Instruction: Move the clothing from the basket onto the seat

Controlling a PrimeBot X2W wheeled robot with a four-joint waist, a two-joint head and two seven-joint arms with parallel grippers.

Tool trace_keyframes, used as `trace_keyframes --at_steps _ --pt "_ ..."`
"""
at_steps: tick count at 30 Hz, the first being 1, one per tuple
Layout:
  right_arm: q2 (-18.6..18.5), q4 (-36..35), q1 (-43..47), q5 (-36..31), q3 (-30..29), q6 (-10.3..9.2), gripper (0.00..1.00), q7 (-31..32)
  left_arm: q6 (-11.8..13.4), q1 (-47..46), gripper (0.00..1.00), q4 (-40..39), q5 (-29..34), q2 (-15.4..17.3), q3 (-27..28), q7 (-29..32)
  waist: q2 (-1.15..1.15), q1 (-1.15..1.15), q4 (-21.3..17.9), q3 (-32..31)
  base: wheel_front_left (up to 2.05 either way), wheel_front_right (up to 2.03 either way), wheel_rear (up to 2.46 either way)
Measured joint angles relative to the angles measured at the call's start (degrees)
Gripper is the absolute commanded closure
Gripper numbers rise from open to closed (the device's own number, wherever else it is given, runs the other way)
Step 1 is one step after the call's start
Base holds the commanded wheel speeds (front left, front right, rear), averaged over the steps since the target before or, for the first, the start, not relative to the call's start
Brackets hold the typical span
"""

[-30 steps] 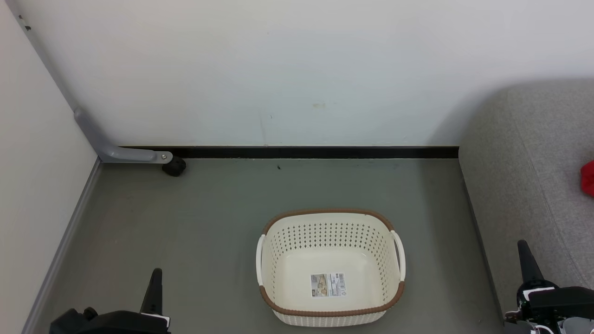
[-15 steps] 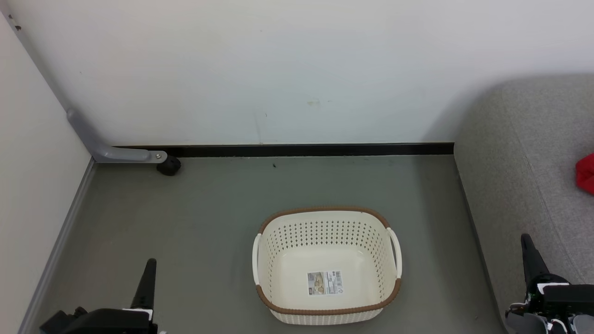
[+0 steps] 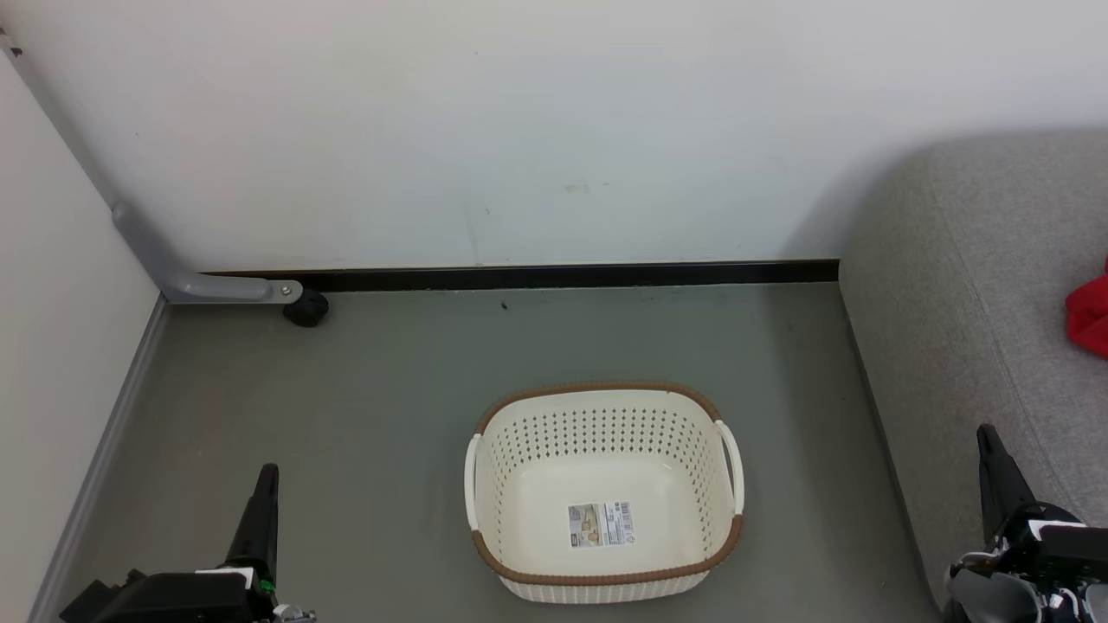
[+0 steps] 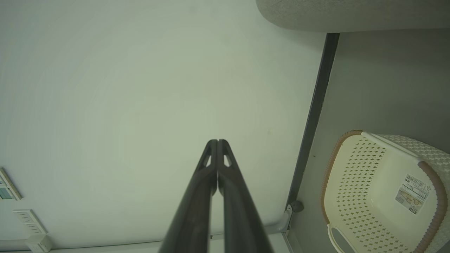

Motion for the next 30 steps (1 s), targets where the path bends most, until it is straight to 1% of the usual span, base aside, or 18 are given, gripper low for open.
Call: trace_keyframes --at_steps 30 --pt "0.08 -0.11 0.0 0.05 -0.03 0.0 1.0 0.05 0.0 -0.04 1.0 -0.27 -1.03 -0.04 0.04 0.0 0.01 0.0 0.0 0.01 0.0 0.0 0.0"
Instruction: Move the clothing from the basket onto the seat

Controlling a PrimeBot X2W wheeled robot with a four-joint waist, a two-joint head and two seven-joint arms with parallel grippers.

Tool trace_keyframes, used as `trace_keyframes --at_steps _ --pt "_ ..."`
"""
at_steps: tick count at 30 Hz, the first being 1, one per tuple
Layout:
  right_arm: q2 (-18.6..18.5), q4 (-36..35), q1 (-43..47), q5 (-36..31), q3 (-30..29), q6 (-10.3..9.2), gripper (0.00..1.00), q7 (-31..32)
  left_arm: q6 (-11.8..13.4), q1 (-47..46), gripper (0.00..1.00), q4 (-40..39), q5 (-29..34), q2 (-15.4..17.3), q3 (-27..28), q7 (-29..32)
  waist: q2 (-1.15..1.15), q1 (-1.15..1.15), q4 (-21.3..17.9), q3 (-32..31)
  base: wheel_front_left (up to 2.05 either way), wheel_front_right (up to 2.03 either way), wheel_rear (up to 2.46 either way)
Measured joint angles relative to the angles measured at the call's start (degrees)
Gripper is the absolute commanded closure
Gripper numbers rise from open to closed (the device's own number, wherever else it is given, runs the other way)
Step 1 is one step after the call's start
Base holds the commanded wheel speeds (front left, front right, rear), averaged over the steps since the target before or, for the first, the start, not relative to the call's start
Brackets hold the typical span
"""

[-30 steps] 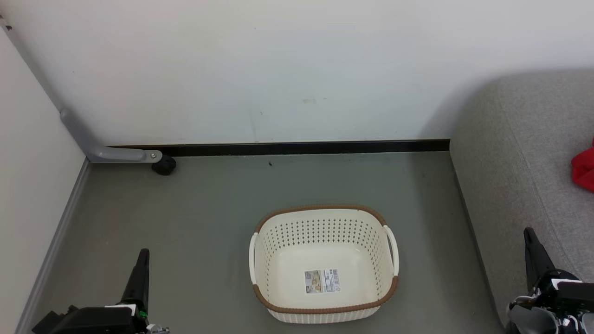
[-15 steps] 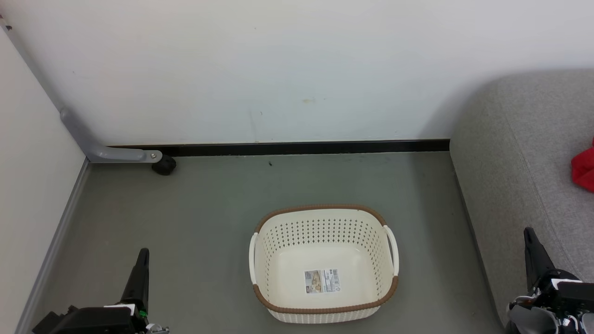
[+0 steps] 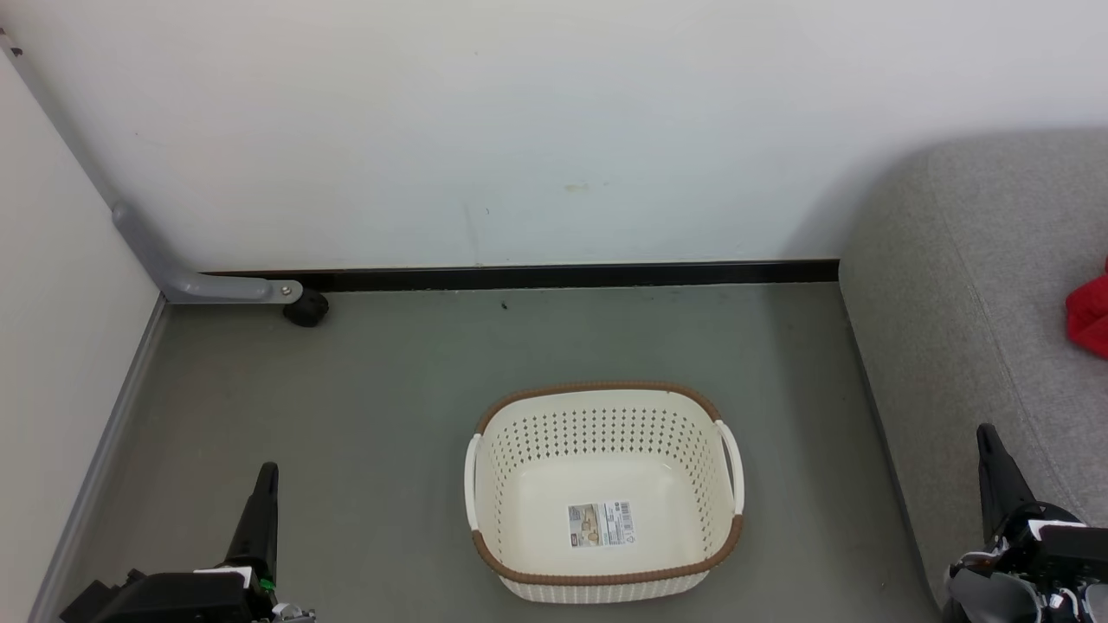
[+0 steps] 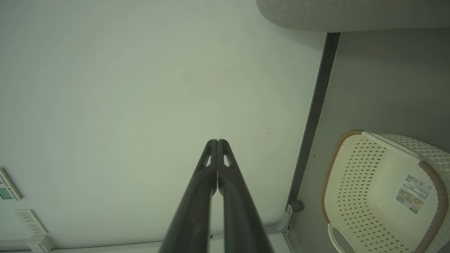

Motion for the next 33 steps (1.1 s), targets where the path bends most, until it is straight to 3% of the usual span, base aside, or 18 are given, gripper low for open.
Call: trace_keyframes --at_steps 33 --pt "0.01 -0.01 0.0 0.01 0.0 0.0 1.0 0.0 0.0 0.0 1.0 -0.05 -0.01 -0.01 -0.01 0.0 0.0 0.0 0.0 0.0 0.0 0.0 0.0"
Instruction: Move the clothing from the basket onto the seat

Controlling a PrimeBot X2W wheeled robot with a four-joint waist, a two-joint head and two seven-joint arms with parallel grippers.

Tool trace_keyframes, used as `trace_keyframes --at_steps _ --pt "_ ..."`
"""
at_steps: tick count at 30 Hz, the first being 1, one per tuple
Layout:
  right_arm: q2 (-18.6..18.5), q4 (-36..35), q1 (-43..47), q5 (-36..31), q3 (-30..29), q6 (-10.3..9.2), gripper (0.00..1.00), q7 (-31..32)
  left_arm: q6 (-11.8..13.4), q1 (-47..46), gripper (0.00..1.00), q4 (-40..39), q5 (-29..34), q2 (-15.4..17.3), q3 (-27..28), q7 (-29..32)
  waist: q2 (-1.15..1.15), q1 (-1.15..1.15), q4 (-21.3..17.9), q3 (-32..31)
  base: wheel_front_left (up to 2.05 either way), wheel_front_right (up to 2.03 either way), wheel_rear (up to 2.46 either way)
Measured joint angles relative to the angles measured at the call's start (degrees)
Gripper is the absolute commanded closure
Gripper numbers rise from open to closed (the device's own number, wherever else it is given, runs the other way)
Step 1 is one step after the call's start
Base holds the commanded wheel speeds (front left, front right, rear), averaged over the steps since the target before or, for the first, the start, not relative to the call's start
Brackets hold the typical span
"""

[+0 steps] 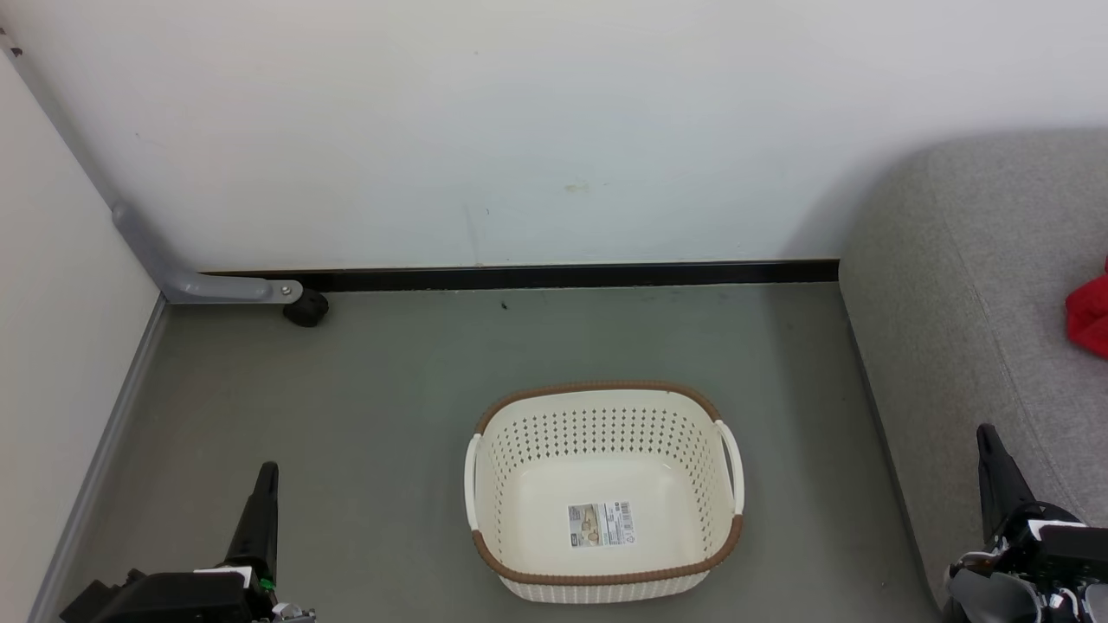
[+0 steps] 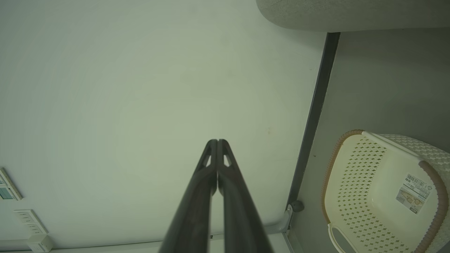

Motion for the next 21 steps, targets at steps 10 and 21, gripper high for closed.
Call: trace_keyframes --at_steps 10,21 --pt "0.0 0.0 0.0 0.0 0.01 0.0 1.0 0.0 0.0 0.0 1.0 -0.02 -0.05 0.0 0.0 0.0 0.0 0.0 0.0 0.0 0.0 0.0 0.0" --pt "0.0 -0.01 0.0 0.0 0.01 0.0 1.0 0.0 0.0 0.0 1.0 -0.02 -0.05 -0.01 0.0 0.0 0.0 0.0 0.0 0.0 0.0 0.0 0.0"
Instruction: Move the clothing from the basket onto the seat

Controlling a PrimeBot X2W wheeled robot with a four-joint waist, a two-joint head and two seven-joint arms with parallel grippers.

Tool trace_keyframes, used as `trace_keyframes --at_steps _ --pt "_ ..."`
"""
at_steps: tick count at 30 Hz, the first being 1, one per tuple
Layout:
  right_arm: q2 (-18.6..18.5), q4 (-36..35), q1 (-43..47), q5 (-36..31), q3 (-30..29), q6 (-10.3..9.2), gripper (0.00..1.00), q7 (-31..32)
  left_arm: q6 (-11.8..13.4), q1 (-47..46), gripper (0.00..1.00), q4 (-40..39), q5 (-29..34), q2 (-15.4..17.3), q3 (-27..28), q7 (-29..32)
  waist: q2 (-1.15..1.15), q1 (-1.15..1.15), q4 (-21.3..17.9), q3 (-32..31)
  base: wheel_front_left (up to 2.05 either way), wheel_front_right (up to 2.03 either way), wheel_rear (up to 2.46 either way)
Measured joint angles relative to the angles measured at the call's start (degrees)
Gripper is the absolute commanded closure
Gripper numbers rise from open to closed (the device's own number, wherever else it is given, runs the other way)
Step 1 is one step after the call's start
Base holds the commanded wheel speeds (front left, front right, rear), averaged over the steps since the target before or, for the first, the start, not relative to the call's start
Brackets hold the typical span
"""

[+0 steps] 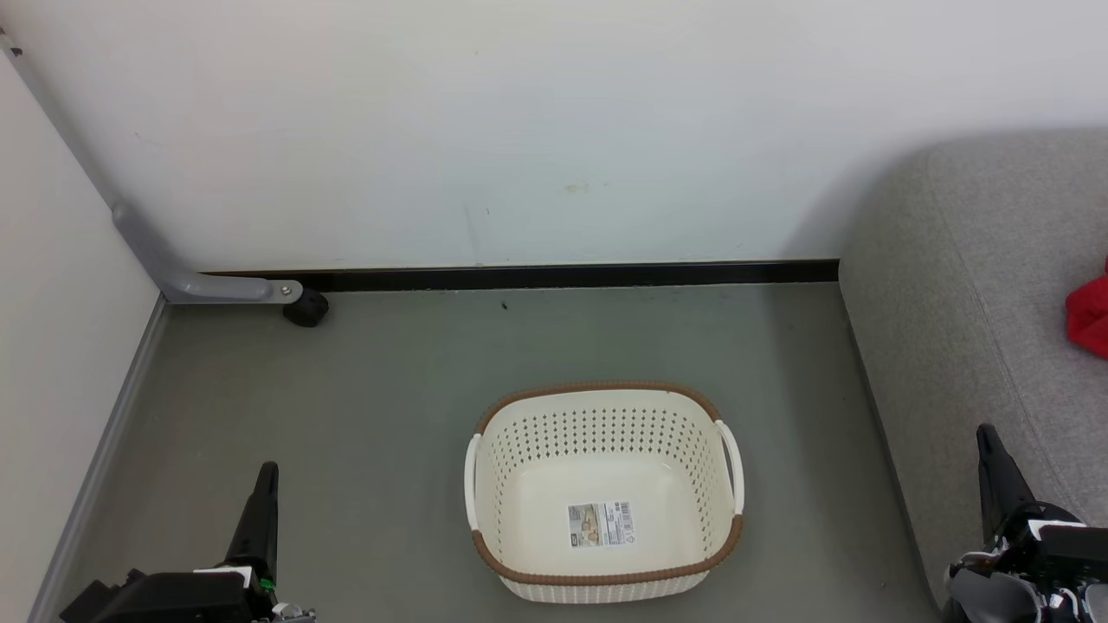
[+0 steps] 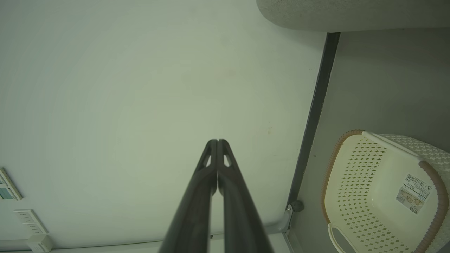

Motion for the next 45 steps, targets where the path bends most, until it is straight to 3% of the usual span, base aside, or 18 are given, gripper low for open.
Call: trace_keyframes --at_steps 45 --pt "0.01 0.0 0.01 0.0 0.0 0.0 1.0 -0.01 0.0 0.0 1.0 -0.01 0.0 -0.01 0.0 0.0 0.0 0.0 0.0 0.0 0.0 0.0 0.0"
